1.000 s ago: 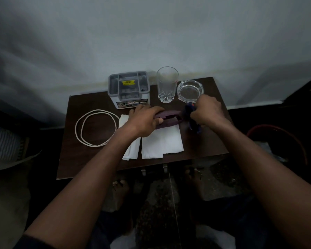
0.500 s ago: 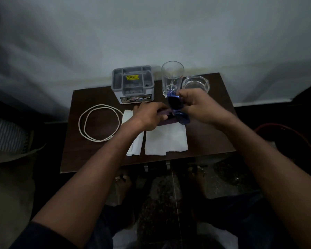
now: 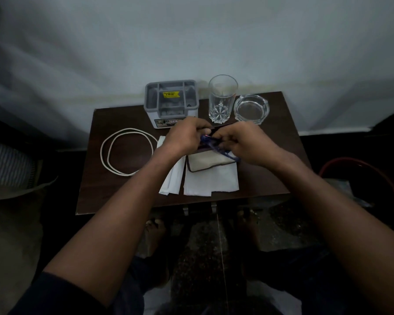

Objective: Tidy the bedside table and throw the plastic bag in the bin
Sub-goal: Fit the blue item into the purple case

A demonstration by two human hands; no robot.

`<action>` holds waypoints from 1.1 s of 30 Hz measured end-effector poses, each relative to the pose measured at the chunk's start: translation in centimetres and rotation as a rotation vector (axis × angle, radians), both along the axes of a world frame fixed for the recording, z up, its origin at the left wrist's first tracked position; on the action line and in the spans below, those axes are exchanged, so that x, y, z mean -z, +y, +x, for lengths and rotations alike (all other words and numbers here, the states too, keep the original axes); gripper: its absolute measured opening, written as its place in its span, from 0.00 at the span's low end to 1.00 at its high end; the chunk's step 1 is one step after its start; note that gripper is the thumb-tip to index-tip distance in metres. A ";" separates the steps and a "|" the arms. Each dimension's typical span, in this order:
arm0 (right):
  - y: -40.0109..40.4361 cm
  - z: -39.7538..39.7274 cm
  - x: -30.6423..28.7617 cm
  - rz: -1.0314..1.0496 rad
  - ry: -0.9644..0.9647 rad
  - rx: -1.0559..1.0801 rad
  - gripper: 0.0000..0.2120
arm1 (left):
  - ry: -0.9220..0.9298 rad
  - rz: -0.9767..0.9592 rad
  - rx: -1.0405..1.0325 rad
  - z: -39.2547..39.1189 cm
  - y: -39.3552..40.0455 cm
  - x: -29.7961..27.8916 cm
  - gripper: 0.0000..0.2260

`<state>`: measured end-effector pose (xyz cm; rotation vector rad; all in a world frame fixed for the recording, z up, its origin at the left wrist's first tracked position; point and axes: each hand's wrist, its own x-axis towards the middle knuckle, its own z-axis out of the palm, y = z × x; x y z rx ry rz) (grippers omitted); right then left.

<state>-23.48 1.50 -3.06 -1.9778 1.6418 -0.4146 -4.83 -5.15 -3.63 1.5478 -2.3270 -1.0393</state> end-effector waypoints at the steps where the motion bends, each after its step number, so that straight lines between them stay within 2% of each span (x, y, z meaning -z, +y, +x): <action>1: 0.0 0.1 -0.3 -0.046 0.047 -0.003 0.14 | 0.007 0.009 0.021 0.3 -0.2 -0.2 0.11; 5: 0.4 0.5 -0.7 -0.087 0.178 -0.053 0.14 | -0.009 0.053 0.158 1.4 -0.5 -0.9 0.13; 8: 0.8 1.8 -0.4 -0.094 0.256 -0.042 0.15 | -0.049 0.000 0.172 1.4 -0.6 -0.6 0.14; 15: 0.9 3.9 0.7 -0.081 0.369 -0.081 0.10 | -0.079 -0.048 0.165 1.1 -0.7 0.0 0.13; 20: 0.8 3.9 1.3 -0.124 0.277 -0.029 0.05 | -0.122 -0.095 0.176 1.1 -0.6 0.2 0.13; 24: 0.5 3.6 1.1 -0.112 0.253 -0.010 0.09 | -0.127 -0.123 0.163 1.3 -0.5 0.2 0.16; 26: 0.3 2.7 0.3 -0.091 0.239 -0.001 0.12 | -0.138 -0.142 0.153 1.2 -0.4 0.3 0.17; 30: -0.2 0.5 -2.0 0.058 0.151 0.175 0.11 | -0.184 -0.175 0.135 1.2 0.0 0.6 0.20; 33: -0.2 -0.5 -2.1 0.274 0.242 0.229 0.20 | -0.191 -0.178 0.122 1.0 0.2 0.6 0.21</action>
